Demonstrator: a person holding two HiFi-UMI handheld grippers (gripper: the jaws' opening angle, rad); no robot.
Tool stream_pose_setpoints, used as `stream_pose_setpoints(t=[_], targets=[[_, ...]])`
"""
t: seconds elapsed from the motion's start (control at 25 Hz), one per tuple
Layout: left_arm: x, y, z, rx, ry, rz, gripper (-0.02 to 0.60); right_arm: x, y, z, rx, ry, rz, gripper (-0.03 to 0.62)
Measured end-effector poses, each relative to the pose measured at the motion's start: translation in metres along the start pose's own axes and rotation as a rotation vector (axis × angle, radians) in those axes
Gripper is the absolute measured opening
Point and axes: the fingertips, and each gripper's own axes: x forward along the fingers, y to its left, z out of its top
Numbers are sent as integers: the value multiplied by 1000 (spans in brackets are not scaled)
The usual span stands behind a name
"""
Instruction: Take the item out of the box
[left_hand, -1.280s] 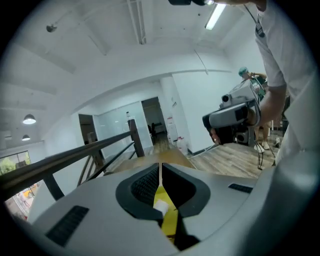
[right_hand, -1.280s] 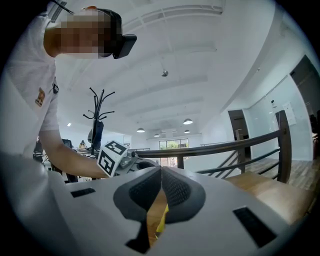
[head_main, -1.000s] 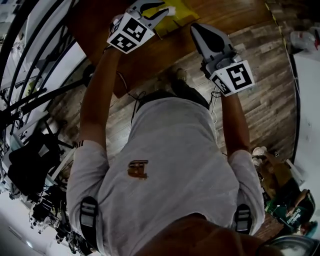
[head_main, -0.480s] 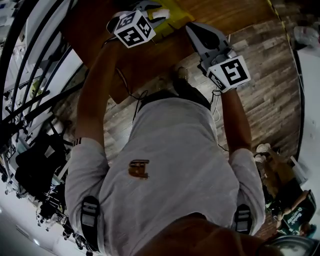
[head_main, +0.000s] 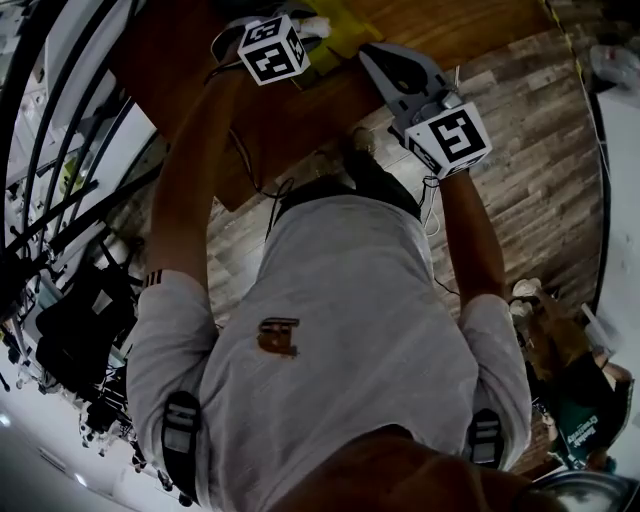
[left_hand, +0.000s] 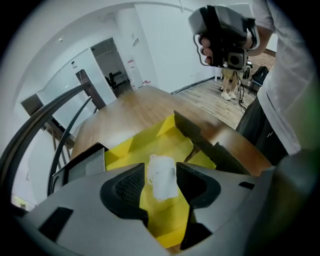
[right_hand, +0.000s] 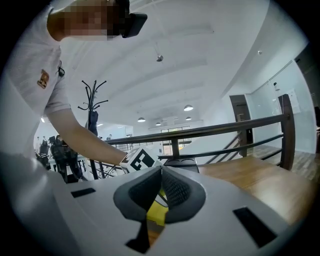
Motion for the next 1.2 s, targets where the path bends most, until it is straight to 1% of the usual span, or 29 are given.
stream_pose_setpoints(t=[0.2,0.36,0.56,0.76,1.04,1.2], targets=[[12,0,-5,-3,29,-36,227,5,-9,-2,12,8,9,31],[22,-1,-8,10,54,-68,227,9,-14,-7,15,17,18,32],[32,-4,-11,19,79,-96,225,8,-20,-11,30,15,7,32],[35,-6,-13,27,85,-113,215,8,-19,-13,31,19,11,32],[31,-6,-10,20,78,-95,199,4,-18,-16,35,23,7,32],[20,-7,-4,-7,35,-68,199,1,-12,-15,36,9,8,32]])
